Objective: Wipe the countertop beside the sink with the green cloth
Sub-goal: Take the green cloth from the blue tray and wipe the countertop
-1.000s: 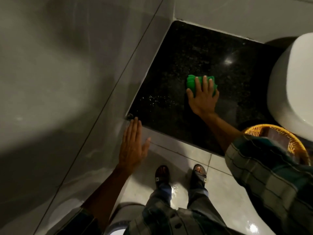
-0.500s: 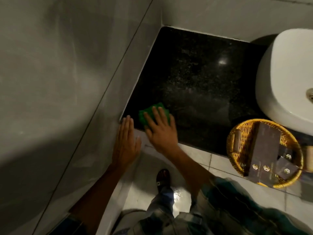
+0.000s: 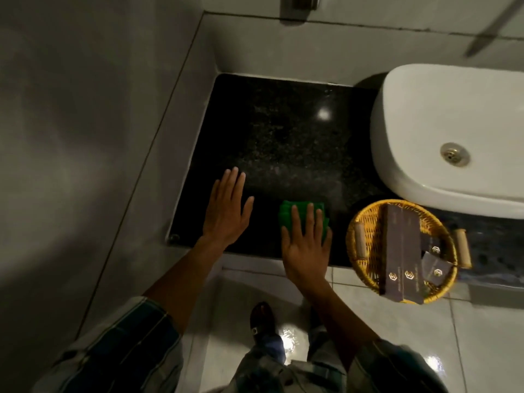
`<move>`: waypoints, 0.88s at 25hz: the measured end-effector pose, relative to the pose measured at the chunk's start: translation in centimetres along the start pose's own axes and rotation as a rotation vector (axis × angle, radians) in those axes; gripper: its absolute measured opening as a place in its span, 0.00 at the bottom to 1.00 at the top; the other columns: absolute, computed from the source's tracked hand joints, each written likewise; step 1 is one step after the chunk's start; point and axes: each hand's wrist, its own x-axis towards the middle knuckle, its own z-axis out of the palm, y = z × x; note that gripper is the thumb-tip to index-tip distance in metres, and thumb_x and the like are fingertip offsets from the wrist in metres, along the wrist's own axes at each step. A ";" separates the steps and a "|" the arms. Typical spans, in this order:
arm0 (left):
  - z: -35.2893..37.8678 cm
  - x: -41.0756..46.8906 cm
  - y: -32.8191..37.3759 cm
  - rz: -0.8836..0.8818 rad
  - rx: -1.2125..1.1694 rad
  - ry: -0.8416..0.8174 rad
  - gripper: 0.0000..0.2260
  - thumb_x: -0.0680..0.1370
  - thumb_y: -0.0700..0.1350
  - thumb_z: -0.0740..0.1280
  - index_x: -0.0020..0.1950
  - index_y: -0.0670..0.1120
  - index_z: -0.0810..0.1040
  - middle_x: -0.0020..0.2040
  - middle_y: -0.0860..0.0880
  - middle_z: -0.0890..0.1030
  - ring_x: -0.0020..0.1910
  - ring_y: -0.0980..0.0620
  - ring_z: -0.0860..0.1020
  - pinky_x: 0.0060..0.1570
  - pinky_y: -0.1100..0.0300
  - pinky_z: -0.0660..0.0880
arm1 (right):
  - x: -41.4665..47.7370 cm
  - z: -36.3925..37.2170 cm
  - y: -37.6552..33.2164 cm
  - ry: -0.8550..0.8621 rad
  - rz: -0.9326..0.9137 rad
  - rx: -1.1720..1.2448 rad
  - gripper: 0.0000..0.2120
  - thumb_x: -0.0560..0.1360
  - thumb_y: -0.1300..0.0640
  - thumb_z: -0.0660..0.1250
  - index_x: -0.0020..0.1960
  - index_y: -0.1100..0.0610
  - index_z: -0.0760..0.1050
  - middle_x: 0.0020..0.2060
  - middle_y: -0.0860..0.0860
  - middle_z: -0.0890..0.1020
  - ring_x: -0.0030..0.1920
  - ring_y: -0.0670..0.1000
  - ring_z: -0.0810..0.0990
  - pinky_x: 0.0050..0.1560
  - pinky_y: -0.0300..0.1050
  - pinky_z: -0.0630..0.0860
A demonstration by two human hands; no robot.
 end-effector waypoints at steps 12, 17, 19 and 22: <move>2.3 0.8 -1.4 -0.043 -0.036 0.023 0.26 0.79 0.56 0.56 0.74 0.44 0.65 0.77 0.42 0.63 0.77 0.43 0.58 0.75 0.45 0.57 | 18.0 -2.7 0.1 0.135 0.318 0.009 0.27 0.79 0.45 0.53 0.77 0.52 0.56 0.77 0.60 0.55 0.77 0.60 0.51 0.71 0.69 0.53; 1.5 0.8 -0.4 -0.061 -0.030 -0.005 0.26 0.79 0.54 0.58 0.74 0.43 0.66 0.76 0.41 0.64 0.77 0.42 0.59 0.75 0.44 0.57 | 6.1 -0.9 -4.0 -0.074 -0.030 0.033 0.29 0.79 0.41 0.49 0.77 0.46 0.47 0.79 0.54 0.47 0.78 0.56 0.43 0.73 0.64 0.43; 0.6 1.1 -0.2 -0.093 -0.055 -0.053 0.24 0.80 0.50 0.61 0.73 0.42 0.67 0.76 0.41 0.65 0.76 0.42 0.60 0.75 0.45 0.57 | 2.3 -1.3 -4.7 -0.132 -0.116 0.091 0.29 0.79 0.40 0.49 0.77 0.46 0.49 0.79 0.54 0.49 0.78 0.55 0.44 0.74 0.60 0.44; -1.0 1.2 1.3 -0.223 -0.111 -0.026 0.16 0.78 0.52 0.62 0.54 0.43 0.82 0.59 0.39 0.81 0.59 0.38 0.77 0.57 0.46 0.73 | 3.1 -4.0 -2.7 -0.028 0.069 0.229 0.28 0.75 0.48 0.62 0.71 0.56 0.62 0.71 0.61 0.66 0.70 0.62 0.65 0.68 0.56 0.66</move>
